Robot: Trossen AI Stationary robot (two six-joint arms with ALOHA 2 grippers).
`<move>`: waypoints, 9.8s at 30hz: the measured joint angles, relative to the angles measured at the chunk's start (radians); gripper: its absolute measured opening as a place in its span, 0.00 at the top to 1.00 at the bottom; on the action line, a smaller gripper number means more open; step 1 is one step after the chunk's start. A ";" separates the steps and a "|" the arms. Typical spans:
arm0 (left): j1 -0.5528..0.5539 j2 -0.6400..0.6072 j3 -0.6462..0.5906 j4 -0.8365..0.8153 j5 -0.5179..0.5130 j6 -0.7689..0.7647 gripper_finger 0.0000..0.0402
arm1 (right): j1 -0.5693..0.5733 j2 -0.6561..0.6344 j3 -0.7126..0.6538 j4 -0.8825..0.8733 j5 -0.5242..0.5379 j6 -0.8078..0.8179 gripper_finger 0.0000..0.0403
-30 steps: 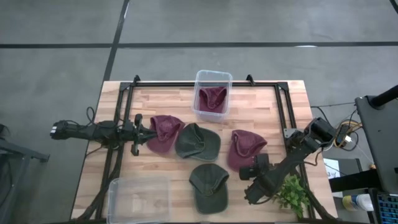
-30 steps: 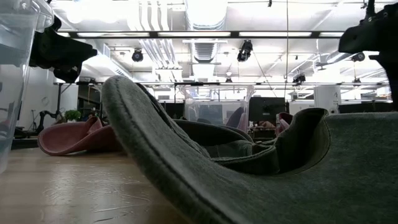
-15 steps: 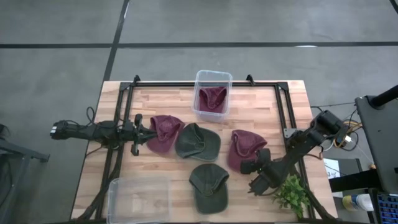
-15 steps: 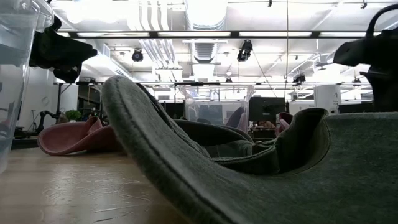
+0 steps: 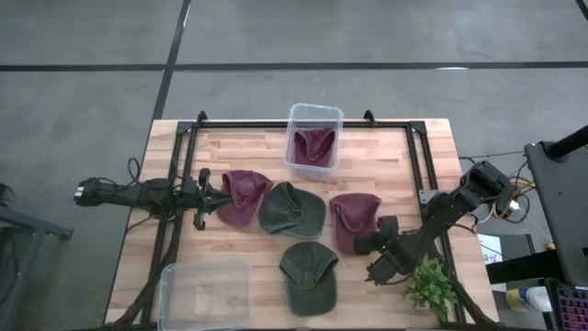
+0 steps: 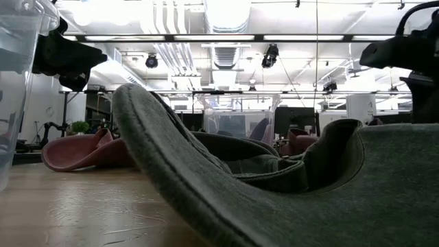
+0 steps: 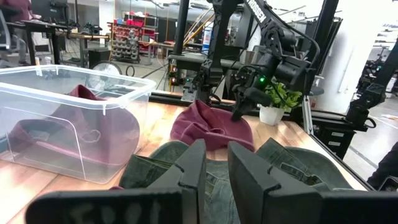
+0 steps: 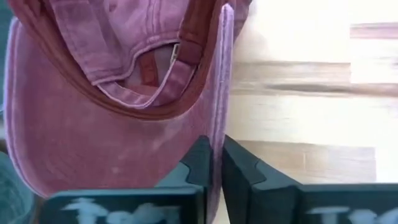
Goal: Pick & Place hat
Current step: Put the bottom red cap into the top transparent bin, then put the bottom black cap into the bottom transparent bin
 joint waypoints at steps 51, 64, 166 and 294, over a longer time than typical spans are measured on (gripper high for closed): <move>0.000 0.000 0.000 0.000 0.000 0.000 0.85 | -0.389 -0.493 0.150 0.020 0.701 -0.750 0.97; 0.000 0.000 0.000 0.000 0.000 0.000 0.85 | -0.657 -0.461 0.146 0.558 0.545 -1.288 0.97; 0.000 0.002 -0.005 0.036 0.000 -0.074 0.85 | -0.111 0.043 0.220 0.531 -0.212 -0.807 0.44; 0.004 0.937 0.987 -0.344 -0.027 -0.199 0.43 | -0.429 -0.071 0.222 0.544 -0.228 -1.811 0.97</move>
